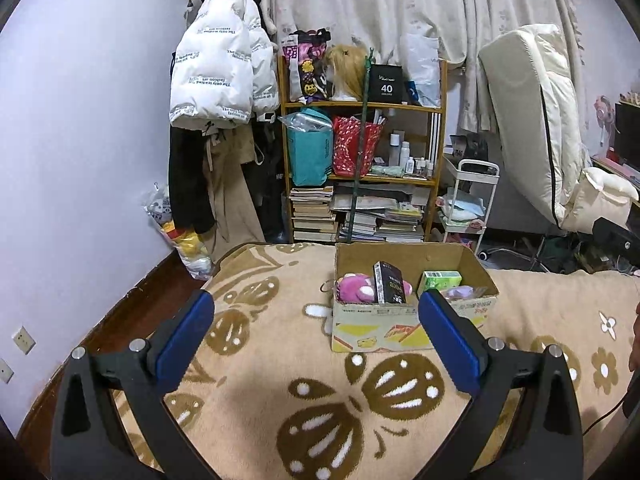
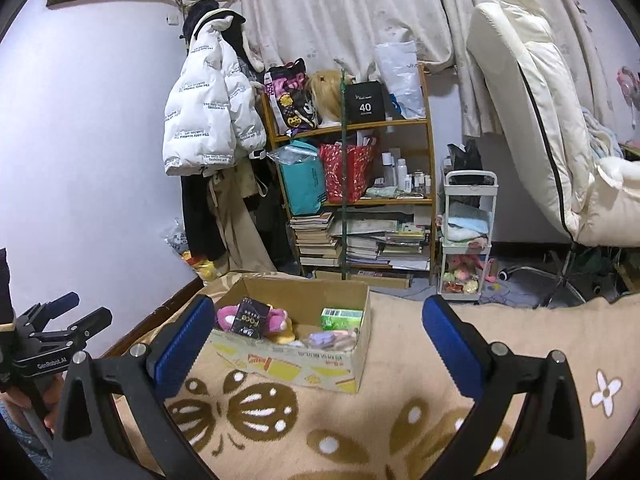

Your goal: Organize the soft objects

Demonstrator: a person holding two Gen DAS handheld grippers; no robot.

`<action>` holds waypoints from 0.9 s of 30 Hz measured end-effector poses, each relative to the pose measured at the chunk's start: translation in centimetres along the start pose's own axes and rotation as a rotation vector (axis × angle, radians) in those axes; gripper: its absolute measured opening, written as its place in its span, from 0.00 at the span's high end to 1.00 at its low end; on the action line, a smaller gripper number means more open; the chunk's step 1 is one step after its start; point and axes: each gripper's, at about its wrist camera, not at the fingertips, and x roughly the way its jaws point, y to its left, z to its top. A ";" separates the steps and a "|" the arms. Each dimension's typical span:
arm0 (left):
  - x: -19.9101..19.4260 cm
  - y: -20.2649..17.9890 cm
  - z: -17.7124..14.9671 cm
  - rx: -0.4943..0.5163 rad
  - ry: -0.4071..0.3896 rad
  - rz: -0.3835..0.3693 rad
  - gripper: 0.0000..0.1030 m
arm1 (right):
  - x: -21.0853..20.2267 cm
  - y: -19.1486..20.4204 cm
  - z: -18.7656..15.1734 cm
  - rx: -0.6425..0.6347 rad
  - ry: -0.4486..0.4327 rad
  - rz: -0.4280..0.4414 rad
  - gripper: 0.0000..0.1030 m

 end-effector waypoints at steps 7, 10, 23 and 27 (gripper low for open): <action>-1.3 0.0 -0.8 0.003 -0.044 -0.008 0.02 | -1.9 0.4 -0.9 -0.006 -0.040 -0.026 0.00; -1.6 -0.1 -1.2 0.013 -0.060 0.009 0.02 | -2.2 0.3 -1.5 -0.005 -0.033 -0.024 0.00; -2.3 0.1 -2.2 -0.001 -0.123 0.042 0.02 | -0.7 0.6 -3.9 -0.059 0.024 -0.053 0.00; -2.2 0.2 -2.3 -0.005 -0.130 0.044 0.02 | -0.5 0.6 -4.1 -0.064 0.023 -0.057 0.00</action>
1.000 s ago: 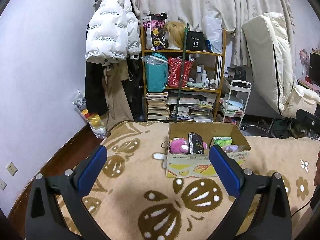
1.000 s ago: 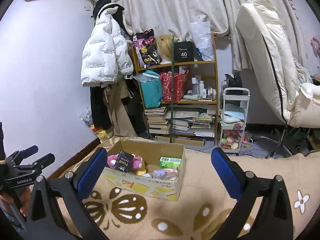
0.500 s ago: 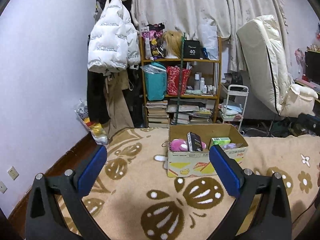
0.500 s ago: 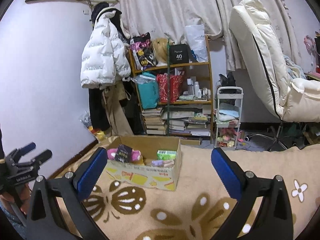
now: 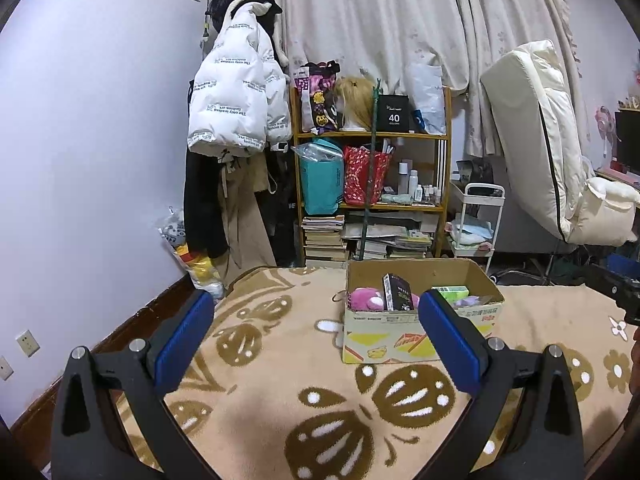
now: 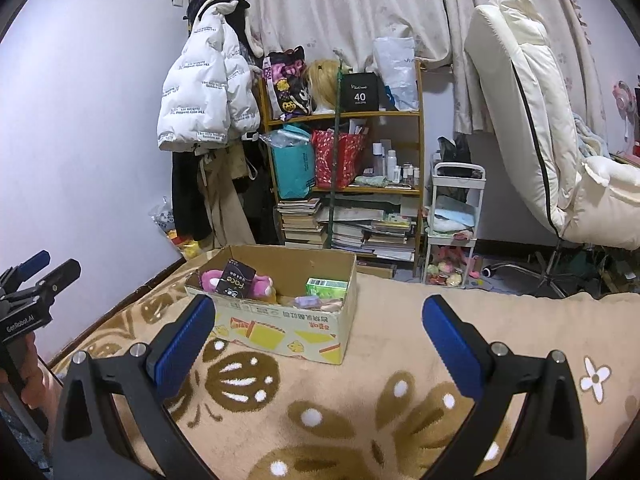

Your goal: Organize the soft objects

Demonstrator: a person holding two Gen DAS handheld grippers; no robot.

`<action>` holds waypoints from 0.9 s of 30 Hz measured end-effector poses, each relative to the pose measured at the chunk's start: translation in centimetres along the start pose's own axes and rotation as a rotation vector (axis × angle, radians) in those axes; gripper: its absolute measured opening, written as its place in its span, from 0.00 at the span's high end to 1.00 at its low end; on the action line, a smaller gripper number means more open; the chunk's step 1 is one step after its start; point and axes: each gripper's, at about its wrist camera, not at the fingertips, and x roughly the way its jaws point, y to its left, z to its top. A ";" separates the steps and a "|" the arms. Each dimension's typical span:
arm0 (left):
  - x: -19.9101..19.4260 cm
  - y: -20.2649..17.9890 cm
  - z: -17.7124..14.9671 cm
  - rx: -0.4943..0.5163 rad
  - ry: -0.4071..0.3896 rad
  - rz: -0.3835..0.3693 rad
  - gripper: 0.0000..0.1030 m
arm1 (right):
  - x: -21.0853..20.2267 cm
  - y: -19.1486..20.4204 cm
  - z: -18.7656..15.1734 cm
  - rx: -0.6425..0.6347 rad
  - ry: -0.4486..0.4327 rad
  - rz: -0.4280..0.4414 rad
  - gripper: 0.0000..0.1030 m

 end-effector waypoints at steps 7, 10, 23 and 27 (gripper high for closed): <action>0.3 0.2 -0.1 -0.001 0.018 -0.007 0.02 | 0.8 -0.2 -0.7 -0.010 0.025 -0.019 0.00; 0.5 0.3 -0.2 -0.001 0.025 -0.010 0.02 | 1.1 -0.3 -0.8 -0.010 0.033 -0.023 0.00; 0.7 -0.6 -0.7 0.024 0.032 -0.007 0.02 | 1.5 -0.5 -0.8 -0.021 0.042 -0.026 0.00; 0.8 -1.0 -0.8 0.042 0.038 -0.006 0.02 | 1.7 -0.9 -0.9 -0.022 0.035 -0.027 0.00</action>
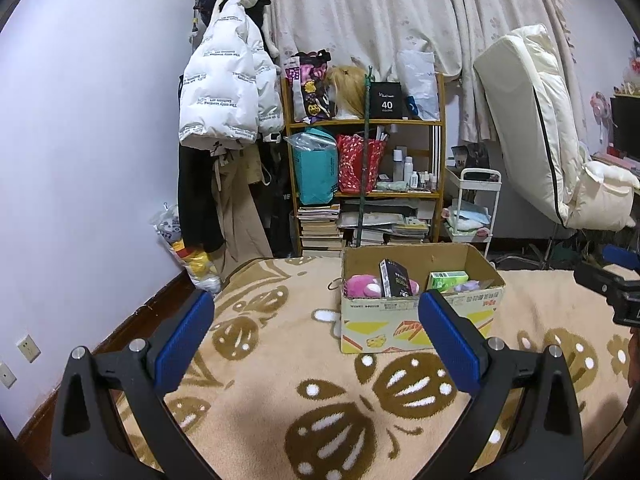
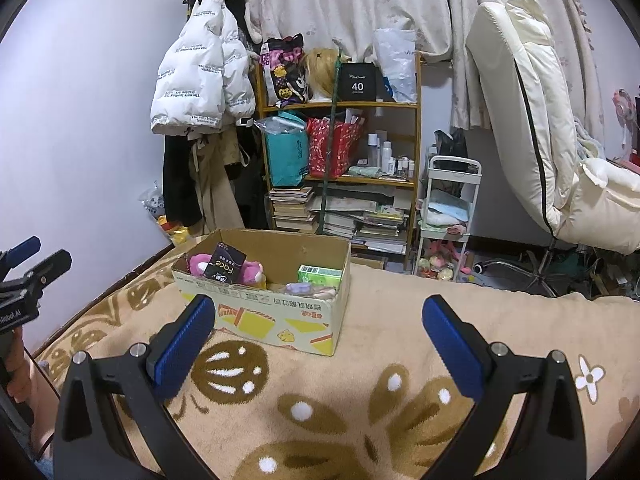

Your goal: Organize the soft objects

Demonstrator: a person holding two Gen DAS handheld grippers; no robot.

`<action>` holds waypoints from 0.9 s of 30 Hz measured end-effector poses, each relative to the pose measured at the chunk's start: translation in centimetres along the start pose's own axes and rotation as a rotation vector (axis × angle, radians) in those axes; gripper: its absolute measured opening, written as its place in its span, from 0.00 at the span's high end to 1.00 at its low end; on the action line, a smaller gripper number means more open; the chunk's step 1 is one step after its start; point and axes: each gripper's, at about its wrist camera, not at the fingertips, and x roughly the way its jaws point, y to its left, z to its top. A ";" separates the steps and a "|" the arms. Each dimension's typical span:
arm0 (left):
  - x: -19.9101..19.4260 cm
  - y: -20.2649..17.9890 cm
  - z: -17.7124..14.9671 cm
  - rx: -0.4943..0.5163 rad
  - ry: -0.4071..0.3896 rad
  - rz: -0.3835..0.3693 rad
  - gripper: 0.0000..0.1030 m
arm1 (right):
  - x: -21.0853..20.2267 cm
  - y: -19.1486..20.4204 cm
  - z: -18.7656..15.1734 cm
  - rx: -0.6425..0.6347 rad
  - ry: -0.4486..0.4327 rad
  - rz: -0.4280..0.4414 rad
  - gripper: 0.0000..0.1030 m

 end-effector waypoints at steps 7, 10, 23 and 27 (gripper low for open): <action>0.2 -0.5 -0.2 0.010 0.005 0.006 0.02 | 0.0 0.1 -0.1 -0.008 0.002 -0.003 0.00; 0.2 -0.5 -0.2 0.016 0.007 0.013 0.02 | 0.1 0.1 -0.1 -0.013 0.003 -0.006 0.00; 0.5 -0.4 -0.2 0.000 0.021 0.002 0.02 | 0.2 0.1 -0.1 -0.023 0.005 -0.013 0.00; 0.6 -0.4 -0.4 -0.001 0.024 0.003 0.02 | 0.1 0.2 -0.1 -0.022 0.005 -0.015 0.00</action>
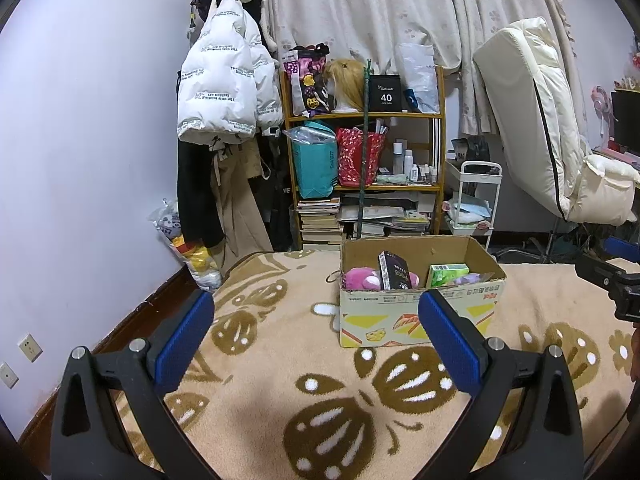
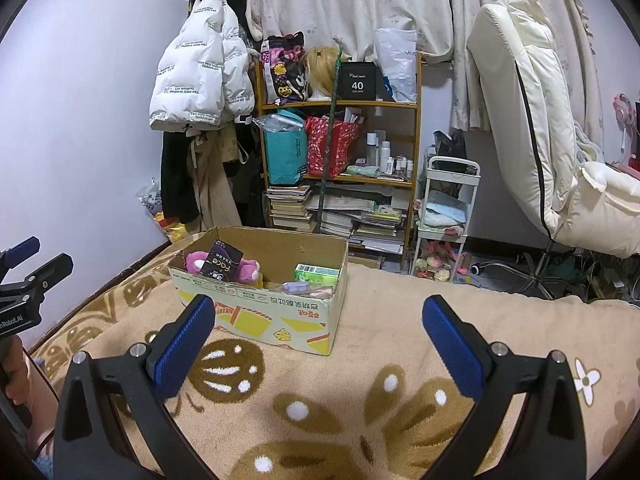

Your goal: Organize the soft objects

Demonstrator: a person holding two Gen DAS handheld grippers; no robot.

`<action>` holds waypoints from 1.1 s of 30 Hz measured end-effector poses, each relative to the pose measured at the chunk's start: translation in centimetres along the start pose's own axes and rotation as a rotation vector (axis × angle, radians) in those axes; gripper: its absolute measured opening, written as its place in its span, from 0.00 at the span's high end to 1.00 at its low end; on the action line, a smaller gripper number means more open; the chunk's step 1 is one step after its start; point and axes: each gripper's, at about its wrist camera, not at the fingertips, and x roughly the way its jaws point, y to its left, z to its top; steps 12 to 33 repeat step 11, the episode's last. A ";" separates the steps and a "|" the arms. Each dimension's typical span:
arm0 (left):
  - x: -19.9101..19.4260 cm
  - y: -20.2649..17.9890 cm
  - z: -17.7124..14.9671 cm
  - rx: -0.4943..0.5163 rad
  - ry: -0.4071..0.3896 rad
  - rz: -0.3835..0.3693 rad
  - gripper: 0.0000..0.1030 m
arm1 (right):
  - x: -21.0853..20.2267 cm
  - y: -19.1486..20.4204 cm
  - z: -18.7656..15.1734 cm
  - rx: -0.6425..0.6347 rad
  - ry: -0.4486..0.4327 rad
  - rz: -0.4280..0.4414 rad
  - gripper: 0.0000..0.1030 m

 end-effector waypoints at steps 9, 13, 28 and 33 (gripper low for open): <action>0.2 0.0 -0.2 0.005 0.007 0.004 0.02 | 0.0 -0.3 0.0 0.002 0.000 0.001 0.00; 0.3 0.1 -0.2 0.004 0.011 0.007 0.02 | 0.0 -0.3 0.0 0.001 -0.001 0.003 0.00; 0.3 0.1 -0.2 0.004 0.011 0.007 0.02 | 0.0 -0.3 0.0 0.001 -0.001 0.003 0.00; 0.3 0.1 -0.2 0.004 0.011 0.007 0.02 | 0.0 -0.3 0.0 0.001 -0.001 0.003 0.00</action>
